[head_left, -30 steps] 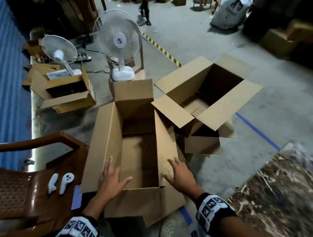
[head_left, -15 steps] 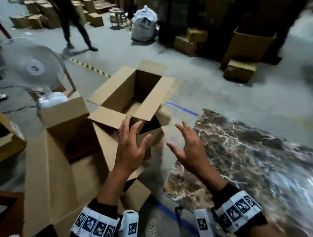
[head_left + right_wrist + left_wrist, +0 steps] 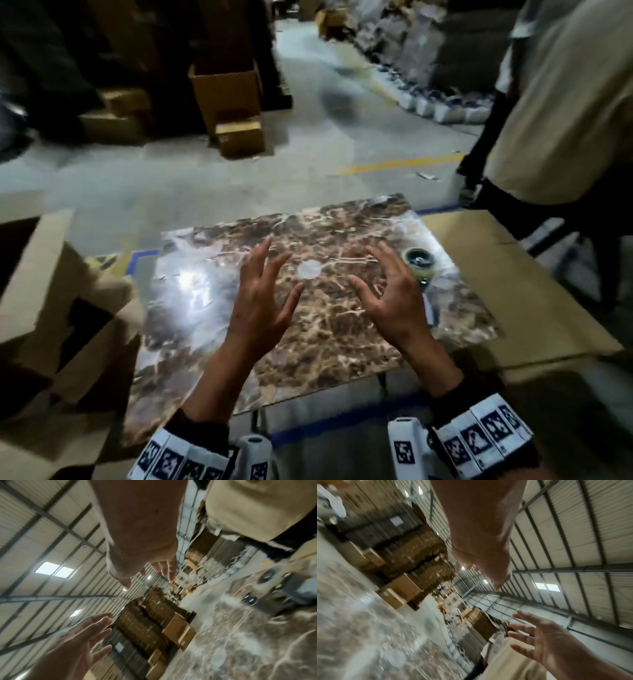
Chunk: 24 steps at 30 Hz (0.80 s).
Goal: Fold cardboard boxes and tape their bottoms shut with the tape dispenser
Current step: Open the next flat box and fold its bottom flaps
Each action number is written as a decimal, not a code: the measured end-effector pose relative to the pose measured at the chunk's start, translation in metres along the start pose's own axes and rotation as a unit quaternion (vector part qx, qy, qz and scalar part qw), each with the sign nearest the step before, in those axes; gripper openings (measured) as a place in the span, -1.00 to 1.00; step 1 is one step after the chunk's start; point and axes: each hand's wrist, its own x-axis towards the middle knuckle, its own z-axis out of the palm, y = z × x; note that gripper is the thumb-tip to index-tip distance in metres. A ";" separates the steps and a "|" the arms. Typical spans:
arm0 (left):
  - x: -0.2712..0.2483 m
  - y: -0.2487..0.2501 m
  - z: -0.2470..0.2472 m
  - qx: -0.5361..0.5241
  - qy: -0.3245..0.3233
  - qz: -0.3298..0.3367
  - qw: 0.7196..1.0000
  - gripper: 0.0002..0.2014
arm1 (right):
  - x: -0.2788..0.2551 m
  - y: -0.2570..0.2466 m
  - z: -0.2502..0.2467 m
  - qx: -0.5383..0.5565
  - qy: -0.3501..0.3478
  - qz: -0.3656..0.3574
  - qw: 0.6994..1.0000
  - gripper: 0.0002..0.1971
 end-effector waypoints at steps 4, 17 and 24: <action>0.039 0.041 0.069 -0.015 -0.081 0.044 0.996 -0.53 | 0.003 0.063 -0.054 -0.007 0.081 0.069 0.994 -0.36; 0.151 0.100 0.299 -0.053 -0.305 0.108 0.945 -0.51 | 0.024 0.242 -0.140 -0.068 0.123 0.346 0.928 -0.47; 0.168 0.160 0.416 -0.019 -0.412 0.087 0.907 -0.43 | 0.017 0.328 -0.186 0.008 0.181 0.479 0.859 -0.55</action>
